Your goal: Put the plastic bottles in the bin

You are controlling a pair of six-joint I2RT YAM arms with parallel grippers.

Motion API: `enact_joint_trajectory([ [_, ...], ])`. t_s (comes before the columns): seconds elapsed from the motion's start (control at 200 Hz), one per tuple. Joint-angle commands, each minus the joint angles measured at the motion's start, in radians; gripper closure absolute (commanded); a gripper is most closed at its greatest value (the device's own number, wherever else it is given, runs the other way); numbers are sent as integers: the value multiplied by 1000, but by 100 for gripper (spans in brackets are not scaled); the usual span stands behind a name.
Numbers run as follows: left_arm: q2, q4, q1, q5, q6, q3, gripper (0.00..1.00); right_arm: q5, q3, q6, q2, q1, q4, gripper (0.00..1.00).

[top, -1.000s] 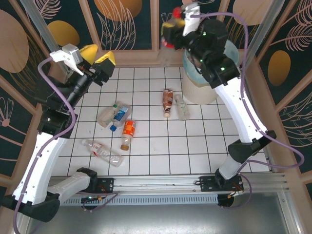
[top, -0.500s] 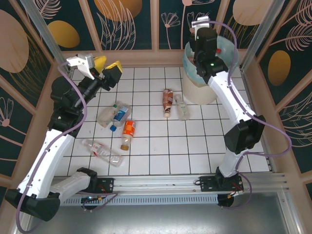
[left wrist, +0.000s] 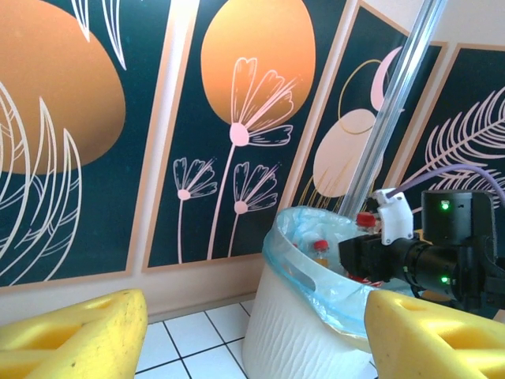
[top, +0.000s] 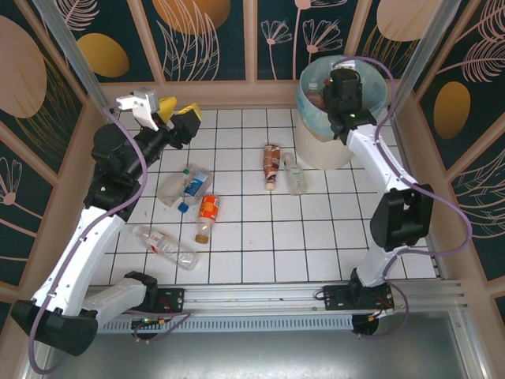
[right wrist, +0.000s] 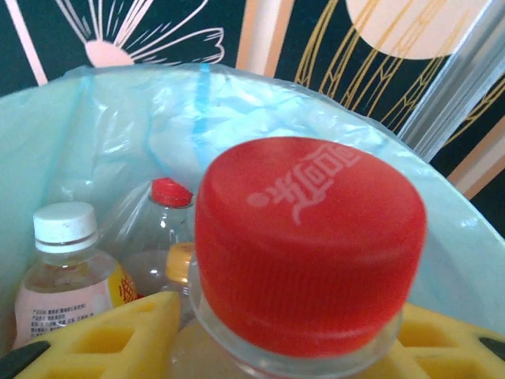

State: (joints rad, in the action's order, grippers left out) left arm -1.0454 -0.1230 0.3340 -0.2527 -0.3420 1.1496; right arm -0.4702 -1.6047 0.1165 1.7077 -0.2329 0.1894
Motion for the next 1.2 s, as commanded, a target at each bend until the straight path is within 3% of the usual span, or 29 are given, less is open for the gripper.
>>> enact_joint_trajectory([
  [0.0,-8,-13,-1,9,-15,-13,27,81,68,-96,-46,47,86,54],
  [0.51,-21,2,-1,37,-28,-11,27,210,-74,-117,-144,30,96,29],
  [0.966,-30,3,0,48,-14,-2,26,205,-293,-91,-9,49,174,39],
  [1.196,-37,14,-1,62,-5,10,27,95,-529,-124,143,41,323,39],
])
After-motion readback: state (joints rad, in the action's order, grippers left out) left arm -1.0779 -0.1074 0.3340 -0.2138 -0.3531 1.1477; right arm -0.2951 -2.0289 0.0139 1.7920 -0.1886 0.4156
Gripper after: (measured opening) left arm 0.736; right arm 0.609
